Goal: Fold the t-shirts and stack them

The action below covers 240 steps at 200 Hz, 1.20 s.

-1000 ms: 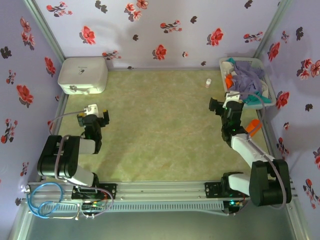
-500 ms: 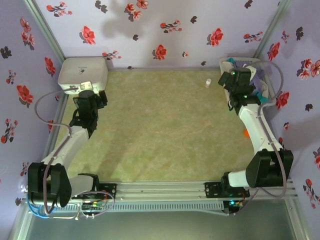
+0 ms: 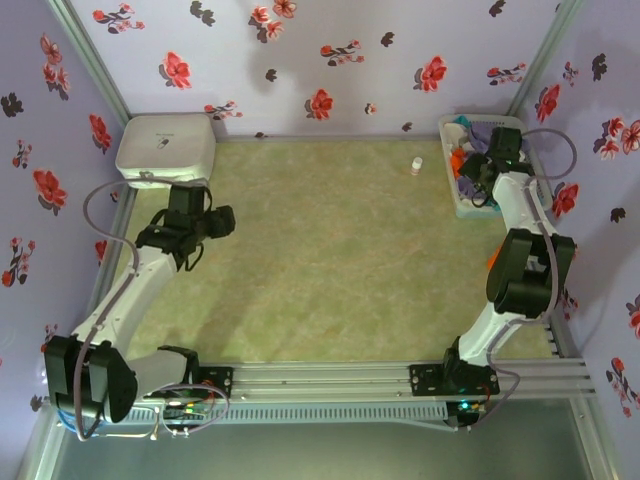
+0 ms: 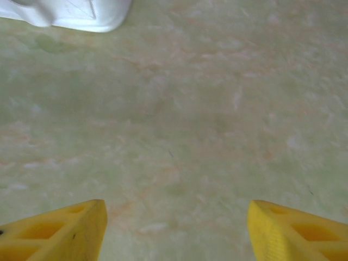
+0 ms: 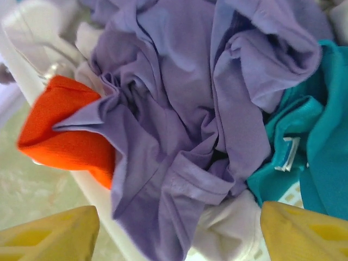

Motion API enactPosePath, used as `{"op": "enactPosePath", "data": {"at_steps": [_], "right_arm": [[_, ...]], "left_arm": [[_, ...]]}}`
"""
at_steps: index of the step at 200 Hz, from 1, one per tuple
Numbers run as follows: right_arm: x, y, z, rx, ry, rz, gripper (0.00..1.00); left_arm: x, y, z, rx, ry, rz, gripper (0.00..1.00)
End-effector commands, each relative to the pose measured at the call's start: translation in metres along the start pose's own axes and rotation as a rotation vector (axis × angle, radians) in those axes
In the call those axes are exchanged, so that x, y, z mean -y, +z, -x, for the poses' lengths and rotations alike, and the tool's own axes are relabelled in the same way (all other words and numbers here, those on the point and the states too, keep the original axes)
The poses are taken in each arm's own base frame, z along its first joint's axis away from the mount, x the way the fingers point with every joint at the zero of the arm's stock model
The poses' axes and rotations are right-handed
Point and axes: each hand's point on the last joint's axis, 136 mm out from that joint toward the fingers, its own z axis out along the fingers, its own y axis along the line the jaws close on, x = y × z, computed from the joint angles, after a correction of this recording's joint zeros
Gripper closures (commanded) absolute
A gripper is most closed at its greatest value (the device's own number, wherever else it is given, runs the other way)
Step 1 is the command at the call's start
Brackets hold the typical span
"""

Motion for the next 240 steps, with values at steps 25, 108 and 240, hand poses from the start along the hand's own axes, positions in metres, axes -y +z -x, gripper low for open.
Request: {"op": "enactPosePath", "data": {"at_steps": [25,108,240], "right_arm": [[-0.011,0.018,-0.007,-0.060,-0.004,0.054,0.35],[-0.012,0.047,-0.020,-0.128,0.005,0.065,0.54],[-0.014,-0.053,0.035,0.168,0.052,0.102,1.00]], "left_arm": [[0.007,-0.003,-0.041,-0.095,-0.025,-0.042,0.33],[0.009,0.001,-0.055,-0.117,-0.031,-0.052,0.34],[0.010,-0.005,-0.051,-0.095,-0.043,-0.063,0.38]]}}
